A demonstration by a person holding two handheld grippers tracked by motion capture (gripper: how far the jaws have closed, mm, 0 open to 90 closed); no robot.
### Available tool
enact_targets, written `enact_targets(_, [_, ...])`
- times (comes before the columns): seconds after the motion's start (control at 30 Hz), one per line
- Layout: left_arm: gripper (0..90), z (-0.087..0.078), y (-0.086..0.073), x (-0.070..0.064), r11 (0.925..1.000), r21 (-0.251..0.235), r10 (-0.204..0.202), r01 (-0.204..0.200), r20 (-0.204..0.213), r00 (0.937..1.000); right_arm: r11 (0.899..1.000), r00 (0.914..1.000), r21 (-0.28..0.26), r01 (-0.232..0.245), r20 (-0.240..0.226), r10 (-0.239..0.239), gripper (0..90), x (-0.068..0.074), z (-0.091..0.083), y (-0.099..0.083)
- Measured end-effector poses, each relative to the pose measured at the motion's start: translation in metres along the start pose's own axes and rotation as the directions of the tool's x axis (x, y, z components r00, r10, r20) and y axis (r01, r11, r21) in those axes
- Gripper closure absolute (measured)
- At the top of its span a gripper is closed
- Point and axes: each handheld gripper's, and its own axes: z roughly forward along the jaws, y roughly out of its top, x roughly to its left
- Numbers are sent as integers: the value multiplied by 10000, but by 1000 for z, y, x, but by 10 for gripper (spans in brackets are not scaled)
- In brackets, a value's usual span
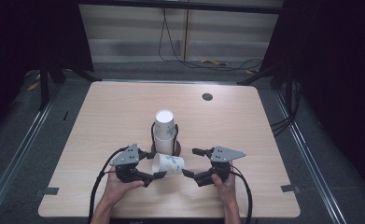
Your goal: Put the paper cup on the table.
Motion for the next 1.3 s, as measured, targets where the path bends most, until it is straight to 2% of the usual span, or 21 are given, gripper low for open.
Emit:
enact_targets(0.03, [288,0,0,0,10000,0,0,0,0,10000,10000,10000,0,0,0,0,127,0,0,0])
enact_targets(0.07, [288,-2,0,1,10000,71,14,-13,-127,9999,10000,9994,-58,-72,338,74,127,0,-2,-1])
enact_targets(0.13, [288,-3,0,1,10000,92,-15,17,-166,9999,9999,9991,-109,-63,418,67,127,0,-2,-2])
enact_targets(0.17, [288,-3,0,1,10000,65,-70,71,-221,9997,9998,9980,-158,-124,617,134,127,0,-5,-2])
enact_targets(0.23, [288,-5,0,2,9999,52,-131,132,-268,9996,9998,9975,-188,-119,694,132,127,0,-5,-2])
enact_targets(0.27, [287,-6,0,2,9998,124,-151,155,-316,9994,9997,9954,-176,-139,940,155,127,0,-7,-3])
enact_targets(0.33, [287,-7,0,2,9997,190,-126,133,-365,9993,9998,9946,-184,-108,1032,126,127,0,-7,-3])
enact_targets(0.5, [285,-13,0,2,9993,379,-17,33,-422,9991,9999,9847,16,-120,1739,116,128,3,-7,-4])
enact_targets(0.6, [285,-17,-1,2,9988,486,-26,52,-542,9985,9998,9813,-101,-157,1919,174,127,3,-8,-5])
enact_targets(0.77, [283,-25,1,5,9968,797,55,4,-736,9973,9972,9724,-674,-318,2287,464,127,2,-16,-7])
enact_targets(0.87, [283,-29,3,6,9957,926,89,-15,-792,9968,9962,9655,-758,-428,2534,608,127,1,-20,-11])
enact_targets(0.93, [282,-31,5,7,9943,1059,186,-97,-834,9963,9965,9668,-706,-452,2479,614,127,1,-22,-12])
enact_targets(0.97, [281,-32,5,7,9943,1061,213,-123,-833,9963,9967,9646,-671,-454,2567,612,127,1,-23,-12])
enact_targets(1.07, [281,-37,5,10,9929,1188,133,-25,-904,9958,9964,9492,-673,-506,3070,689,127,1,-25,-13])
enact_targets(1.1, [281,-38,4,11,9917,1283,154,-29,-960,9953,9960,9412,-696,-561,3291,761,127,2,-25,-13])
enact_targets(1.2, [278,-41,3,13,9896,1429,26,142,-1166,9932,9950,9059,-912,-416,4166,760,127,2,-25,-16])
enact_targets(1.23, [277,-42,3,14,9895,1427,-56,228,-1195,9928,9942,8995,-982,-445,4291,827,127,2,-26,-18])
enact_targets(1.3, [277,-41,2,14,9875,1547,-104,309,-1315,9913,9925,8955,-1102,-533,4345,963,127,1,-28,-21])
